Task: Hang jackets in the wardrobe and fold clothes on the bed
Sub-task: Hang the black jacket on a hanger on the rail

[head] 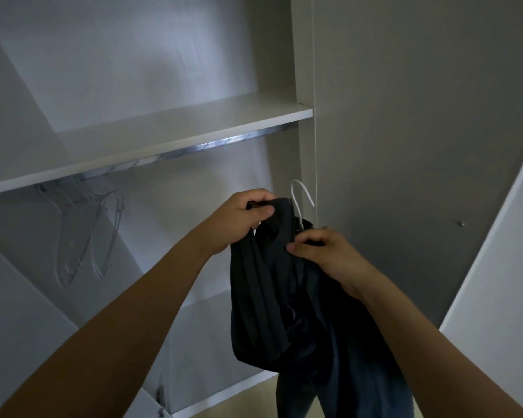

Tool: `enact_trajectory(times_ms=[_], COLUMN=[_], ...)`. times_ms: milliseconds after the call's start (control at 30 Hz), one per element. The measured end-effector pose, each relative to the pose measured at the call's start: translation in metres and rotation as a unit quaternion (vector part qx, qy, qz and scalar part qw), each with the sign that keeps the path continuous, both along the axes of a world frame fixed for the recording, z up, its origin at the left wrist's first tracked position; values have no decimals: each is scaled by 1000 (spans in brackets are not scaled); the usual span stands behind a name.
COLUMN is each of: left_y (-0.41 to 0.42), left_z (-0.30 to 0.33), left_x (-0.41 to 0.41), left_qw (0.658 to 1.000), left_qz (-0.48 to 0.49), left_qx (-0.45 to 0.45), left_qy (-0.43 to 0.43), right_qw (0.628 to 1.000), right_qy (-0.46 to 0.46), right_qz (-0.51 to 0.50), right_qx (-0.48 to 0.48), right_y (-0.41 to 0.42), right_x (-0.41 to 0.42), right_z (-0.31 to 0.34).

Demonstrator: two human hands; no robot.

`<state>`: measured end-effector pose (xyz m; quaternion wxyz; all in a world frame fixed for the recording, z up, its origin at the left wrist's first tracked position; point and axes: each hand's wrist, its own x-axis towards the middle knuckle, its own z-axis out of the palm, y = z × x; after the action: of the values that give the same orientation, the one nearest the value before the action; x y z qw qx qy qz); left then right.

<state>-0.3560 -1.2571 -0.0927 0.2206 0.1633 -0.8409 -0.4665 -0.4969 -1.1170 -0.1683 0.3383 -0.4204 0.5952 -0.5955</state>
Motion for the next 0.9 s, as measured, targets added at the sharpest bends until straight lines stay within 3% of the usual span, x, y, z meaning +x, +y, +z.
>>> enact_trajectory(times_ms=[167,300,400,567,700,767,900], left_y=[-2,-3,-8,-1,6,7,1], left_z=[-1,-1,-3,-1,1,-2,-1], left_x=[-1,-6,-9,-15,-28,-31,-14], left_qw=[998,987,979,985,974,963,976], left_qz=[50,144,195,167,179,183,114], left_qx=[-17,43,12,-29,-120,-164,-142], left_qy=[-21,-57,-52,-20,-70,-109,-120], right_qw=[999,993,992,987,987,991,993], right_qy=[35,74,82,104,116,95,-1], right_qz=[-31,-86,-97,-113,-106,-96,-113], right_qx=[13,-10,-24,-35,-31,-25,-23], right_y=[-2,-4,-6,-10,-12,-11,-4], right_x=[1,5,7,9,12,14,6], right_z=[-4,-7,-8,-9,-11,-15,-23])
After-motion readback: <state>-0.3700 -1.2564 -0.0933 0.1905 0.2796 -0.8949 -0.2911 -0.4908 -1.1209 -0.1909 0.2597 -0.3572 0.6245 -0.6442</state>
